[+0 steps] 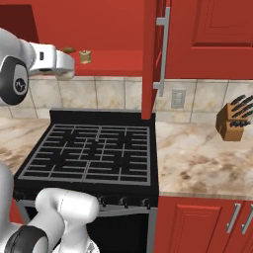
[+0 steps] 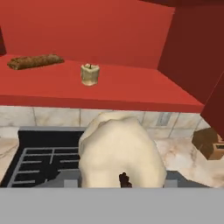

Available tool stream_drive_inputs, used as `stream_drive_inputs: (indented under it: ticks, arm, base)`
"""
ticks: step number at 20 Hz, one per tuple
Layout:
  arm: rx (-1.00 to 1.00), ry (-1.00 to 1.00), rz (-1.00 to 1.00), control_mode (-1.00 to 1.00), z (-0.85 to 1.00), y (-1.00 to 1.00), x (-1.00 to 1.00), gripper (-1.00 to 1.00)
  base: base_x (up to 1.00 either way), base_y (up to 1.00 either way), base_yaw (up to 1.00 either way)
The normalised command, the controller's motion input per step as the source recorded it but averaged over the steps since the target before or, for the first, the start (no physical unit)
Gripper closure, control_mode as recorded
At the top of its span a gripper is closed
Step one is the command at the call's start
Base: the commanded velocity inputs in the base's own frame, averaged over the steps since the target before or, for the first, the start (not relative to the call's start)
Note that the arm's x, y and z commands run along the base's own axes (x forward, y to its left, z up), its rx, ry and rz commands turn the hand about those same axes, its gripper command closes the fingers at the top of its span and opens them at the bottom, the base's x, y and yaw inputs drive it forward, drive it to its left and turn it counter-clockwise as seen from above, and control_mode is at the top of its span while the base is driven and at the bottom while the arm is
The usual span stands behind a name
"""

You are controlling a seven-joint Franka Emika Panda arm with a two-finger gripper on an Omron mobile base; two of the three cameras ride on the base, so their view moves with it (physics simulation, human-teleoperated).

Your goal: Pick the candle and candle from the dining table and place them in the open cabinet. Close the cabinet after placing the objects.

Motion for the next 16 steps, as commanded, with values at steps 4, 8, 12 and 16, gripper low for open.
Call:
stream_drive_inputs:
  ticks: [4, 8, 12, 16]
  arm:
    - [-0.14, -0.28, 0.06, -1.0, 0.41, 0.0, 0.32, 1.0]
    - [-0.06, -0.14, 0.0, -1.0, 0.11, 0.0, 0.64, 1.0]
    - [0.0, 0.02, 0.0, -1.0, 0.04, 0.0, 0.76, 1.0]
    - [0.0, 0.13, 0.0, -1.0, 0.0, -0.01, 0.63, 1.0]
  base:
    - [0.0, 0.0, 0.0]
    - [0.0, 0.0, 0.0]
    - [0.0, 0.0, 0.0]
    - [0.0, 0.0, 0.0]
